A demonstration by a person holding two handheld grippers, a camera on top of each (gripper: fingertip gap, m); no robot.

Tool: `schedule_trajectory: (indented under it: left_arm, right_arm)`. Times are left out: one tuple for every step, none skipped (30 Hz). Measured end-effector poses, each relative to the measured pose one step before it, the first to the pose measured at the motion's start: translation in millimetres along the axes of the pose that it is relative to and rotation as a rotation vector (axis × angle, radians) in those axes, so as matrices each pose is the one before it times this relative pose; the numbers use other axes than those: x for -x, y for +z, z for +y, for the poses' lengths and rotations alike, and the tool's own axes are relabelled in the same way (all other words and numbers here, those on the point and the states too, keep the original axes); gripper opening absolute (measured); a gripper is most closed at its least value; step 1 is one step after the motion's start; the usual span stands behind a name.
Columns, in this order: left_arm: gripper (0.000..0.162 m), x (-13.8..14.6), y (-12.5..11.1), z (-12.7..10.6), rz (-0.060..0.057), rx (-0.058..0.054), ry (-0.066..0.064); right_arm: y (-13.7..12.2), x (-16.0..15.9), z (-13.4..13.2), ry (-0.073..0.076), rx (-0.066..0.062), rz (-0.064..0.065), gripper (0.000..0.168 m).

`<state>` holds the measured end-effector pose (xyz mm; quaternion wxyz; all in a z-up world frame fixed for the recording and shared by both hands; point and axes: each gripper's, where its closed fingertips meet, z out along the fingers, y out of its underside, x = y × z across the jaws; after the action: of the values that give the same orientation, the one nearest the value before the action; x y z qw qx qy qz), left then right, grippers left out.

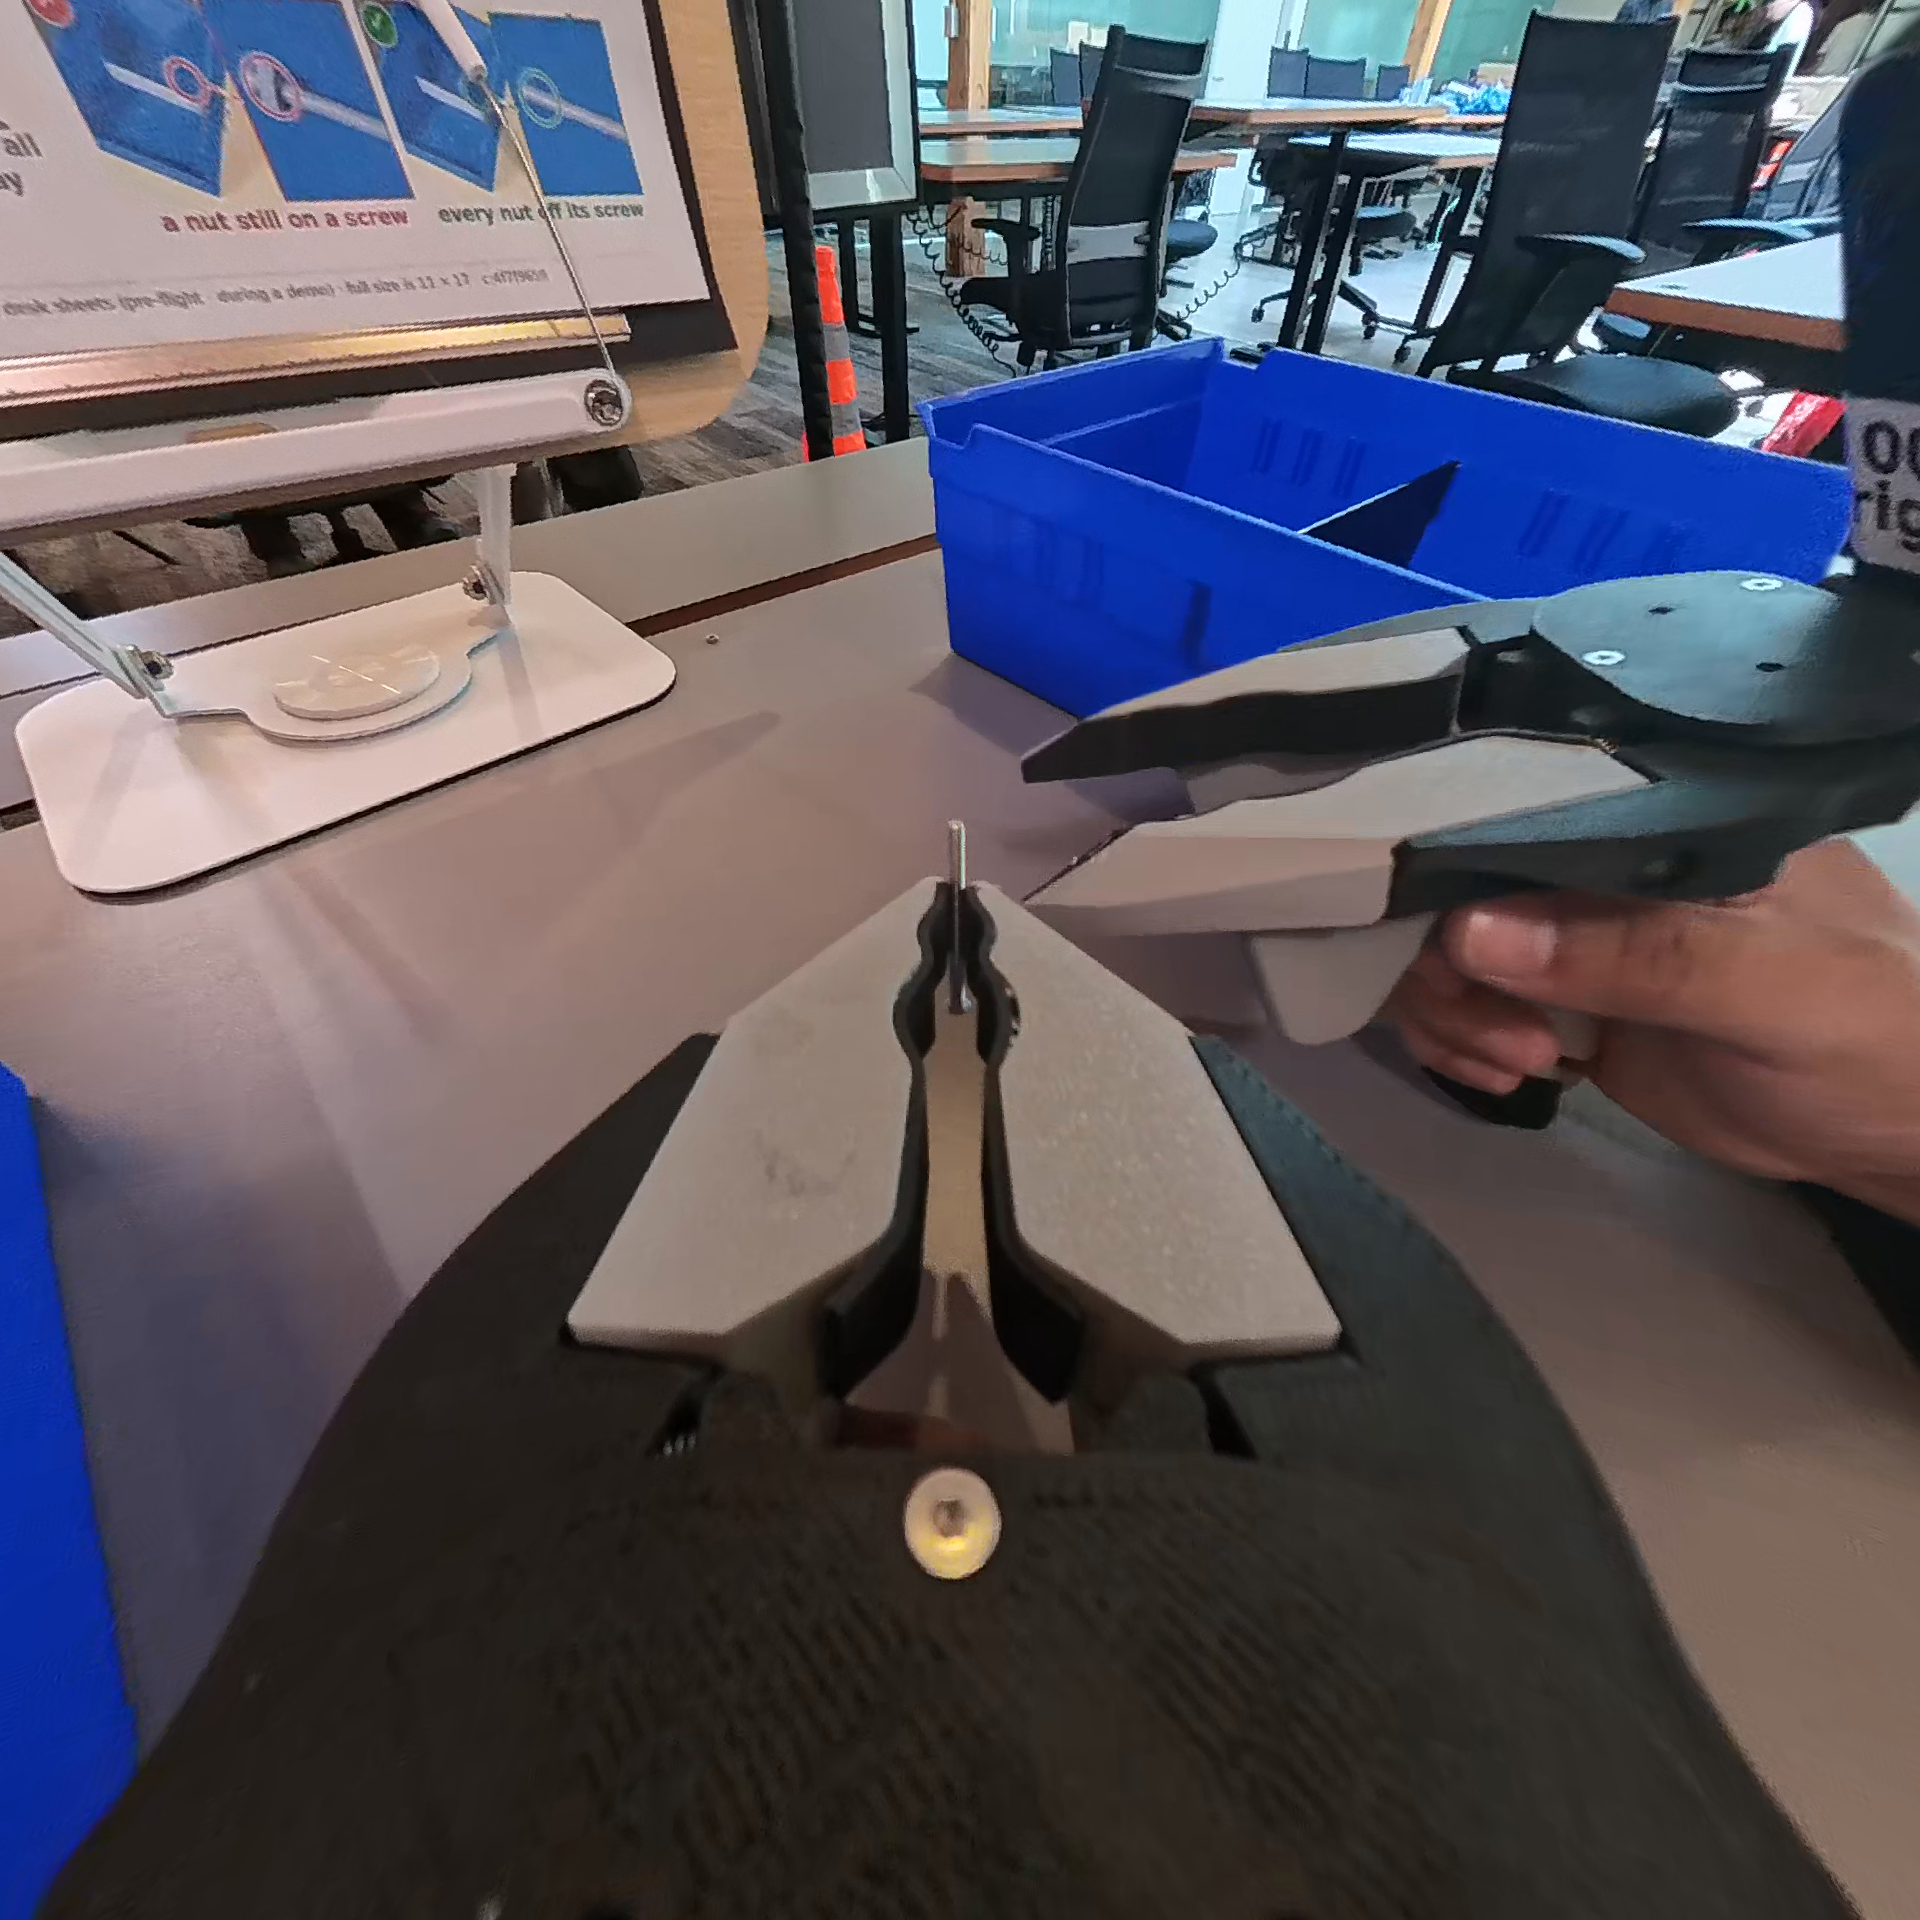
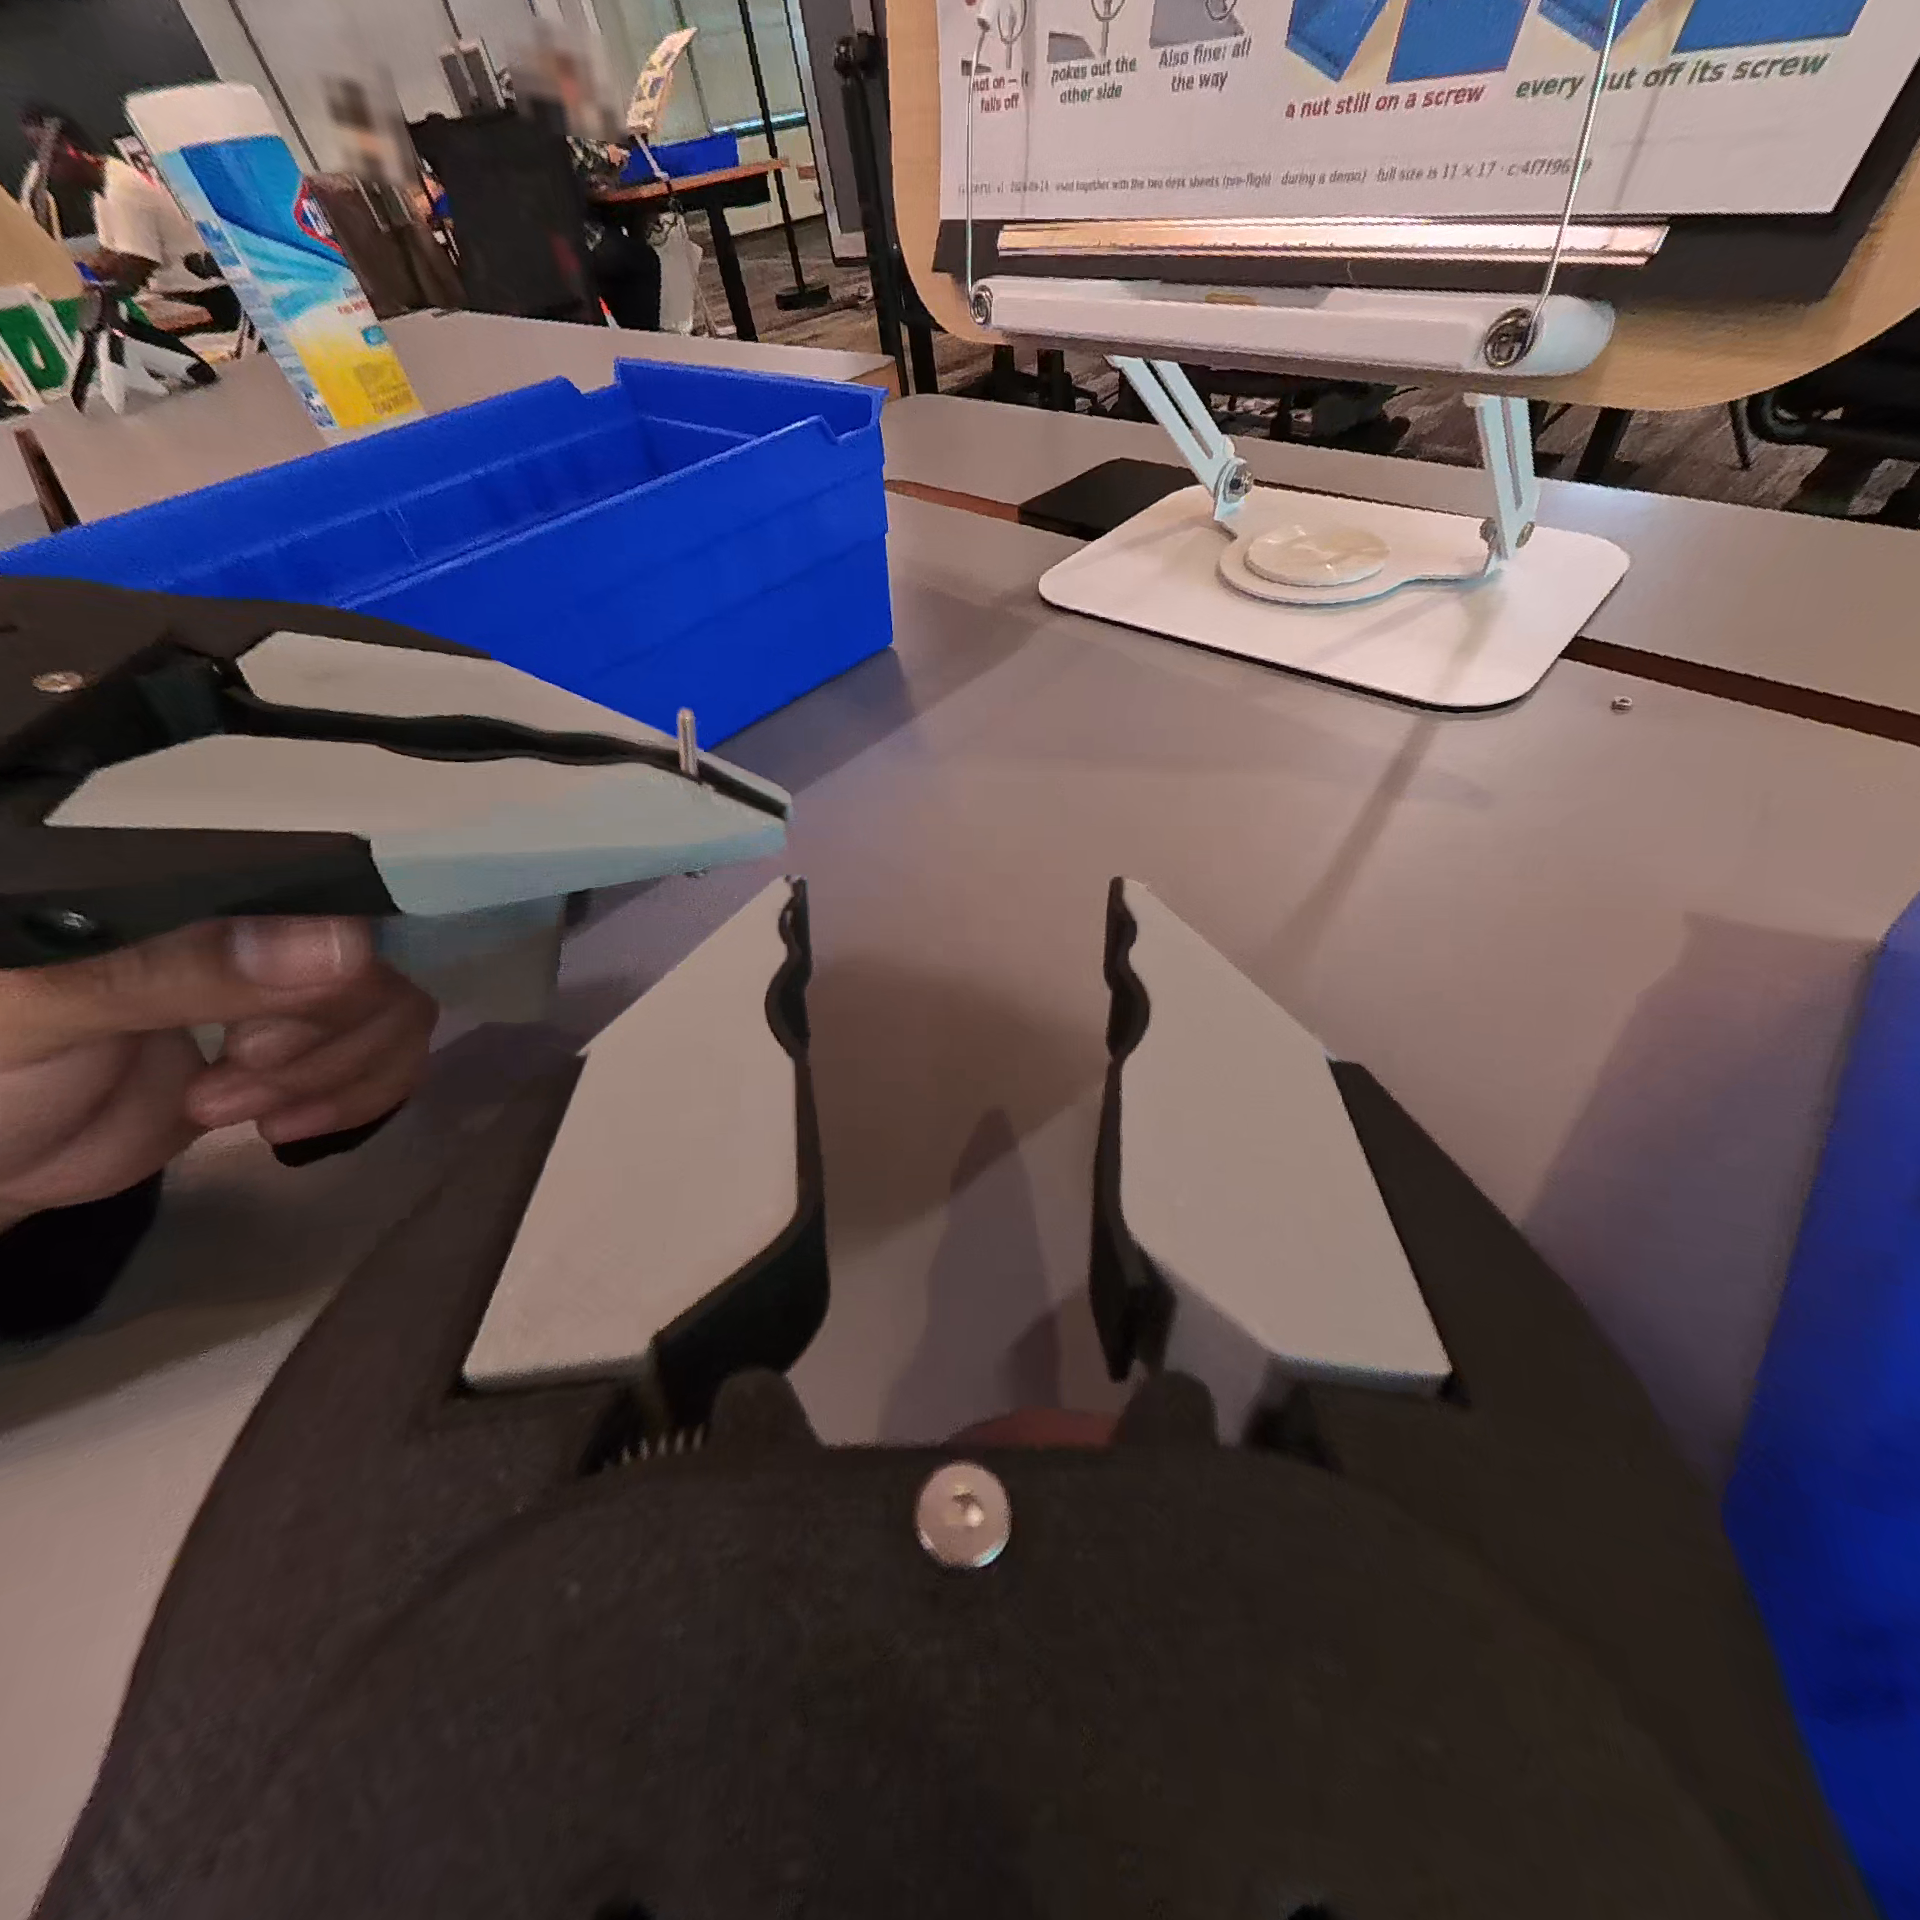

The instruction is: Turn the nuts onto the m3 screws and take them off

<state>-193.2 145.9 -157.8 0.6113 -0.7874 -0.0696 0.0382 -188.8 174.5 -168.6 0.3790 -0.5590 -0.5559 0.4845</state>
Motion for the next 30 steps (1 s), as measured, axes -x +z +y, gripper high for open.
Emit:
schedule_trajectory:
  left_arm:
    - [0.0, 0.53, -0.43, -0.66, 0.0019, -0.0035, -0.0057]
    - [0.0, -0.44, -0.81, -1.46, 0.0063, -0.0082, -0.0079]
    - [0.0, -1.48, -0.99, -2.15, 0.0113, -0.0108, -0.0058]
    - [0.0, -2.48, -1.31, -3.12, 0.0146, -0.0153, -0.0007]
    - [0.0, -1.63, -1.68, -3.74, 0.0058, -0.0184, 0.0022]
    - [0.0, -0.37, -1.63, -3.06, -0.0047, -0.0143, 0.0038]
    - [0.0, -1.35, -1.39, -2.76, 0.0017, -0.0098, 0.0051]
    - [0.0, -2.17, -1.52, -2.99, 0.0063, -0.0132, 0.0046]
    - [0.0, -1.04, -1.23, -2.51, -0.0003, -0.0127, 0.005]
    - [0.0, 0.04, -0.35, -0.53, -0.0045, -0.004, 0.0064]
    - [0.0, -0.18, 0.31, 1.2, -0.0004, 0.0056, 0.0048]
    - [0.0, -0.74, 0.71, 1.96, 0.0056, 0.0066, -0.0008]
    - [0.0, -1.11, 0.58, 0.99, 0.0089, 0.0014, -0.0047]
    - [0.0, -2.0, 0.25, -0.41, 0.0122, -0.006, -0.0017]
    - [0.0, -1.91, 0.1, -1.26, 0.0094, -0.0098, 0.005]
    - [0.0, -0.56, -0.25, -1.44, -0.0011, -0.0101, 0.0117]
    - [0.0, 1.27, -0.2, -0.61, -0.0127, -0.0049, 0.015]
    - [0.0, 1.16, 0.13, 0.55, -0.0108, 0.0022, 0.0153]
    - [0.0, 0.88, 0.29, 0.98, -0.0066, 0.0041, 0.0103]
    - [0.0, 0.17, 0.42, 0.92, -0.0009, 0.0021, 0.003]
    - [0.0, -0.4, 0.53, 0.96, 0.0025, 0.0025, -0.0024]
    - [0.0, -0.47, 0.59, 0.88, 0.0026, 0.0027, -0.0017]
    - [0.0, -0.5, 0.46, 0.53, 0.0014, 0.0008, 0.0022]
    - [0.0, -0.9, 0.57, 0.36, 0.0018, -0.0003, 0.0059]
    - [0.0, -1.21, 0.42, 0.3, 0.0034, 0.0, 0.0075]
    - [0.0, -1.17, 0.49, 0.33, 0.0022, 0.0004, 0.0072]
    - [0.0, -1.27, 0.55, 0.36, 0.0022, 0.0008, 0.0074]
    - [0.0, -1.51, 0.41, 0.11, 0.0031, -0.0004, 0.0082]
    - [0.0, -1.65, 0.28, -0.53, 0.0024, -0.0036, 0.01]
    - [0.0, -1.71, -0.12, -1.44, 0.0007, -0.009, 0.0134]
  right_arm:
    - [0.11, -1.81, 0.21, -0.0025, -0.001, 0.0085, 0.054]
    - [0.22, -1.97, -0.03, 0.0005, -0.0017, 0.0098, 0.053]
    - [0.62, -1.94, 0.42, 0.0022, 0.0004, 0.0092, 0.053]
    - [0.98, -2.12, 1.26, 0.0036, 0.0049, 0.01, 0.053]
    - [1.15, -2.01, 1.62, 0.005, 0.0073, 0.0105, 0.053]
    - [1.09, -1.2, 1.35, 0.0047, 0.0083, 0.0057, 0.053]
    - [0.53, -0.34, 0.51, 0.0019, 0.004, 0.0016, 0.053]
    - [0.09, -0.07, -0.03, 0.0002, 0.0001, -0.0002, 0.053]
    - [-0.38, 0.26, -0.34, -0.0013, -0.0031, -0.0008, 0.052]
    - [-0.58, 0.49, -0.69, -0.0025, -0.0058, -0.0015, 0.052]
    - [-0.54, 1.14, -0.71, -0.0028, -0.0052, -0.0048, 0.052]
    - [-0.47, 2.16, -0.82, -0.0028, -0.0051, -0.0113, 0.053]
    - [-0.84, 2.09, -1.47, -0.0031, -0.008, -0.0097, 0.052]
    - [-0.95, 1.18, -1.81, -0.0048, -0.0094, -0.0022, 0.052]
    - [-1.3, 1.5, -2.19, -0.0098, -0.0066, -0.005, 0.052]
    - [-2.17, 0.5, -3.07, -0.0112, -0.0082, -0.0004, 0.051]
    - [-3.15, 0.33, -4.62, -0.011, -0.0171, 0.0007, 0.049]
    - [-3.56, 0.41, -5.29, -0.0087, -0.0214, -0.0014, 0.048]
    - [-3.73, 0.66, -5.23, -0.006, -0.0211, -0.0033, 0.045]
    - [-3.34, 0.73, -5.01, -0.0035, -0.0211, -0.0043, 0.043]
    - [-2.41, 1.98, -4.24, 0.0006, -0.0182, -0.0106, 0.042]
    - [-1.65, 2.12, -2.86, 0.0022, -0.0113, -0.0095, 0.041]
    - [-1.08, 2.96, -2.56, 0.0009, -0.0109, -0.013, 0.041]
    - [-0.77, 4.5, -3.03, 0.0021, -0.0149, -0.0218, 0.041]
    - [-0.45, 6.66, -3.42, 0.0073, -0.018, -0.0338, 0.041]
    - [-0.34, 7.42, -3.38, 0.0112, -0.018, -0.0384, 0.041]
    - [0.12, 6.39, -2.45, 0.012, -0.0132, -0.0315, 0.04]
    - [0.52, 5.35, -1.44, 0.011, -0.008, -0.0259, 0.038]
    - [1.02, 5.32, 0.11, 0.0084, -0.001, -0.0294, 0.037]
    - [1.52, 3.76, 2.48, 0.007, 0.0122, -0.0236, 0.033]
